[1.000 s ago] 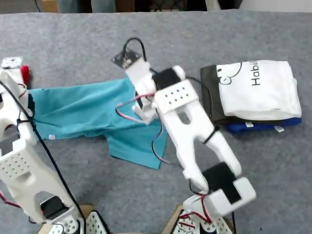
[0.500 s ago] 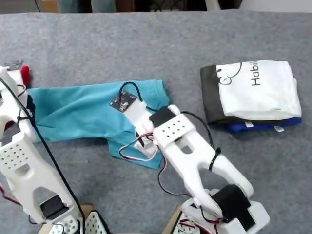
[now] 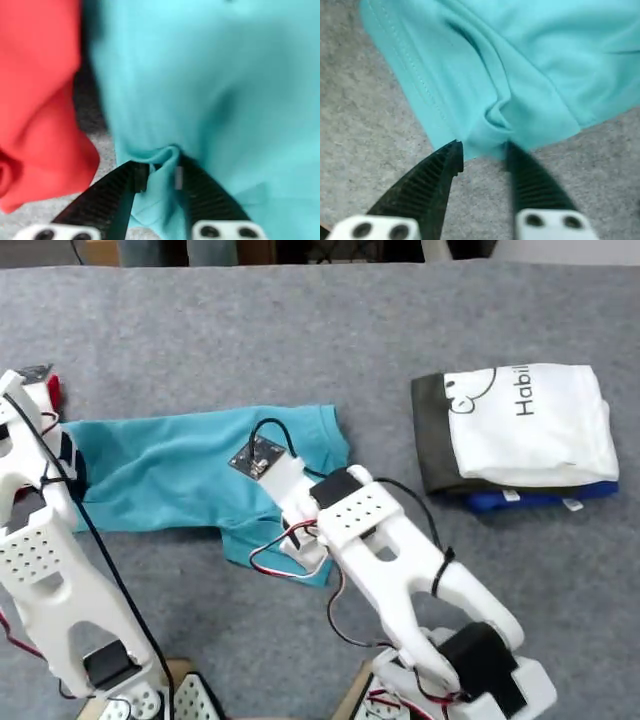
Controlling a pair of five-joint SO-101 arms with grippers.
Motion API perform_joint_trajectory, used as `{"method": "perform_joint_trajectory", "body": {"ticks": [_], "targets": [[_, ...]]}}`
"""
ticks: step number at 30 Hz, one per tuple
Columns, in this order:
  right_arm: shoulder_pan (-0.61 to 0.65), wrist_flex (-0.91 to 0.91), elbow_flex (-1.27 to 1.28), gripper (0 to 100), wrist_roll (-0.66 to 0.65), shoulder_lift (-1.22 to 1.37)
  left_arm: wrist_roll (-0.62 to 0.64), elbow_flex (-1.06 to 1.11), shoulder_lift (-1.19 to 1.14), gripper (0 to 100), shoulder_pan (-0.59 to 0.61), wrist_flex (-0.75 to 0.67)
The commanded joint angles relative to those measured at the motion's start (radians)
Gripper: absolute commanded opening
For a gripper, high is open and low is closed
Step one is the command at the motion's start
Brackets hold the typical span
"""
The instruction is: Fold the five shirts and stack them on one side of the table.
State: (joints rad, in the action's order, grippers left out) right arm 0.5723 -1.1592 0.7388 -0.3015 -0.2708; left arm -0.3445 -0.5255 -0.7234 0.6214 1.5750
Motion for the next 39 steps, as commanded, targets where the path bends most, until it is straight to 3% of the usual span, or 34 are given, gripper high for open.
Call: {"method": "perform_joint_trajectory", "body": {"ticks": [1,6,9,12,15,17,24,32,36,39], "targets": [[-0.023,-0.069,-0.061,27.4,-0.035,-0.064,0.048,-0.068,0.017,17,0.045,0.014],[-0.023,-0.196,-0.147,18.4,-0.18,-0.108,0.046,-0.163,0.015,17,0.127,0.115],[-0.023,-0.109,-0.245,0.4,-0.124,-0.085,0.015,-0.248,0.018,17,0.162,0.183],[-0.023,0.052,-0.306,1.6,0.04,0.022,0.015,-0.34,0.018,14,0.194,0.184],[-0.023,0.155,-0.361,1.3,0.126,0.185,0.052,-0.441,0.008,2,0.205,0.184],[-0.018,0.164,-0.404,1.3,0.158,0.292,0.08,-0.456,0.014,5,0.209,0.184],[0.106,-0.026,-0.463,1.3,0.184,0.395,0.12,-0.452,0.009,3,0.2,0.184],[0.269,-0.044,-0.357,1.3,0.186,0.392,0.114,-0.449,0.008,3,0.206,0.184],[0.387,-0.138,-0.34,1.3,0.184,0.39,0.112,-0.449,0.006,3,0.219,0.184],[0.385,-0.203,-0.39,1.3,0.184,0.36,0.112,-0.449,0.006,3,0.219,0.184]]}}
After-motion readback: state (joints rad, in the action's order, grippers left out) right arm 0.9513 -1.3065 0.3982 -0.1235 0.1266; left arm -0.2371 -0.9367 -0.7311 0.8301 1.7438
